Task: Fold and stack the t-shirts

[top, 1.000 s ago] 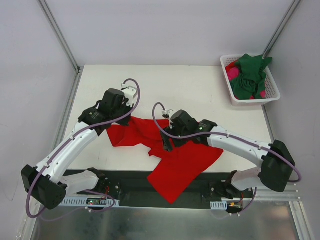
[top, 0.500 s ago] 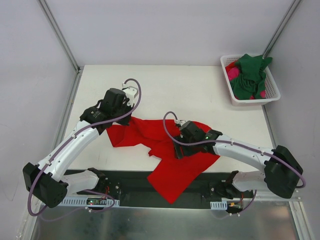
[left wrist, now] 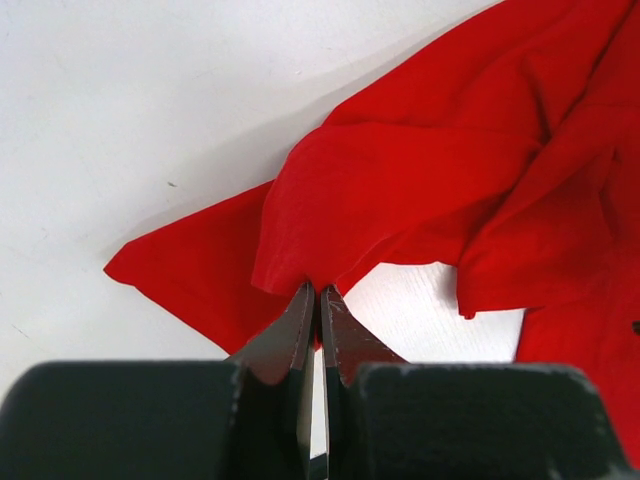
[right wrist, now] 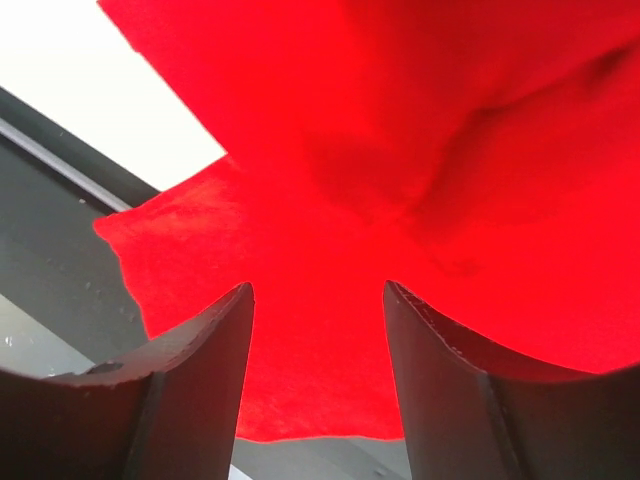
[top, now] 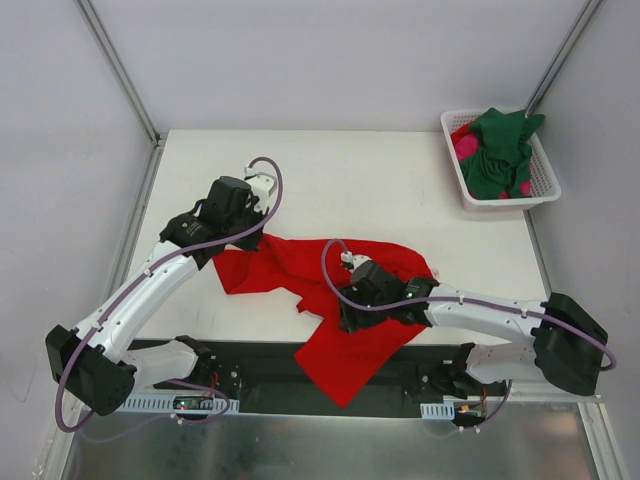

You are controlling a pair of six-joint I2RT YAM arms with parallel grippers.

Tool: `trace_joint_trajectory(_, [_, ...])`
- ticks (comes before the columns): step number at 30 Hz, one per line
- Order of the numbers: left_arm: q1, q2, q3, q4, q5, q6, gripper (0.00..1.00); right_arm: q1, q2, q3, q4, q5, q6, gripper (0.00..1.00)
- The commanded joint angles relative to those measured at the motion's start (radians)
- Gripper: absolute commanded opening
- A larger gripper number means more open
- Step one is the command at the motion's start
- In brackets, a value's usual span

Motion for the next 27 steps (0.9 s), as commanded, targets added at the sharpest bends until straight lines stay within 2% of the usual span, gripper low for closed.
trace_joint_trajectory(1, [0.009,-0.009,-0.004,0.023,0.017,0.018,0.0,0.059,0.066,0.014,0.1,0.022,0.074,0.57])
trace_joint_trajectory(9, [0.009,-0.028,-0.019,0.022,0.005,0.023,0.0,0.1,0.139,0.046,0.104,0.105,0.107,0.54])
trace_joint_trajectory(16, [0.009,-0.025,-0.014,0.023,0.008,0.021,0.0,0.102,0.109,0.049,0.045,0.198,0.119,0.52])
trace_joint_trajectory(27, [0.009,-0.02,-0.007,0.023,0.01,0.023,0.0,0.1,0.142,0.063,0.041,0.191,0.122,0.49])
